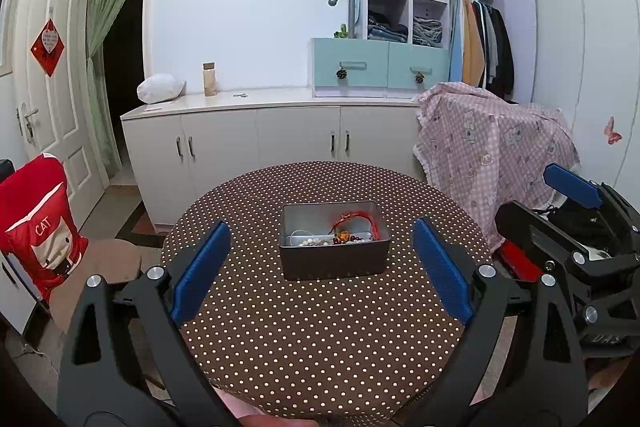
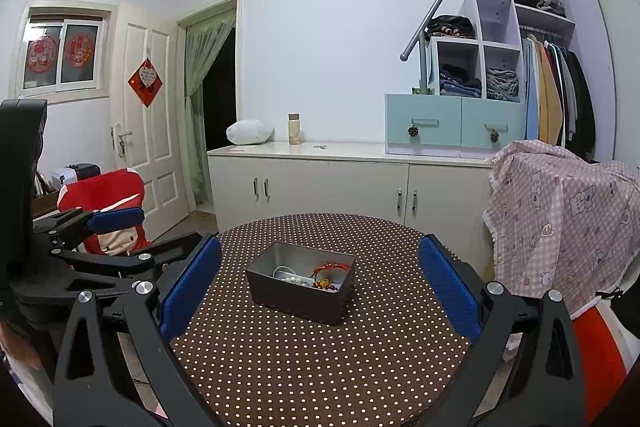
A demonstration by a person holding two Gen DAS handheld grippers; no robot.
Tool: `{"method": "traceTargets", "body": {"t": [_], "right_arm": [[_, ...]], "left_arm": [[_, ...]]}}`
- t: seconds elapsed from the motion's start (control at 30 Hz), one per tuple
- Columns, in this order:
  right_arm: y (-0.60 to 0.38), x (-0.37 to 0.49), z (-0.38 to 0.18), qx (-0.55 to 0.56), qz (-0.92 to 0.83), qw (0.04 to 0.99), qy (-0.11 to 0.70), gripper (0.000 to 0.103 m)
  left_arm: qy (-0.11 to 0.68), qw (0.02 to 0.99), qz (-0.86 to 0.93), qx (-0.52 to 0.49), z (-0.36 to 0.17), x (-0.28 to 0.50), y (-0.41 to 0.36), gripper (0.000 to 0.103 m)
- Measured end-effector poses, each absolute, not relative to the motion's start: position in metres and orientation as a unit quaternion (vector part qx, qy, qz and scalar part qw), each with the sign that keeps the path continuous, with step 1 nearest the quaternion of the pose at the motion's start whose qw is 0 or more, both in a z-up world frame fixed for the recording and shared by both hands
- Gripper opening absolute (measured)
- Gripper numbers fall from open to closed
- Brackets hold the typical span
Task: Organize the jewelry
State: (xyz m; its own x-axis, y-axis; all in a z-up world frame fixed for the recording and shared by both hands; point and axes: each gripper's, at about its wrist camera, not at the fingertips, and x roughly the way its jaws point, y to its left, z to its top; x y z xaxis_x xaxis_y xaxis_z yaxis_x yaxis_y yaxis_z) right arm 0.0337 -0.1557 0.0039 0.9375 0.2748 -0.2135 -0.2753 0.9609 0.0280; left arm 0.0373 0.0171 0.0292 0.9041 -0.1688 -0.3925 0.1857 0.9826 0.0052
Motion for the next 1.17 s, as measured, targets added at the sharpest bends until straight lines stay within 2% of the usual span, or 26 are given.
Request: {"method": "traceTargets", "body": {"t": [1.17], "right_arm": [[-0.1550, 0.0365, -0.0027, -0.001, 0.138, 0.984, 0.115, 0.095]], "left_arm": [[0.216, 0.973, -0.084, 0.020, 0.0244, 0.0414, 0.0166, 0.091]]}}
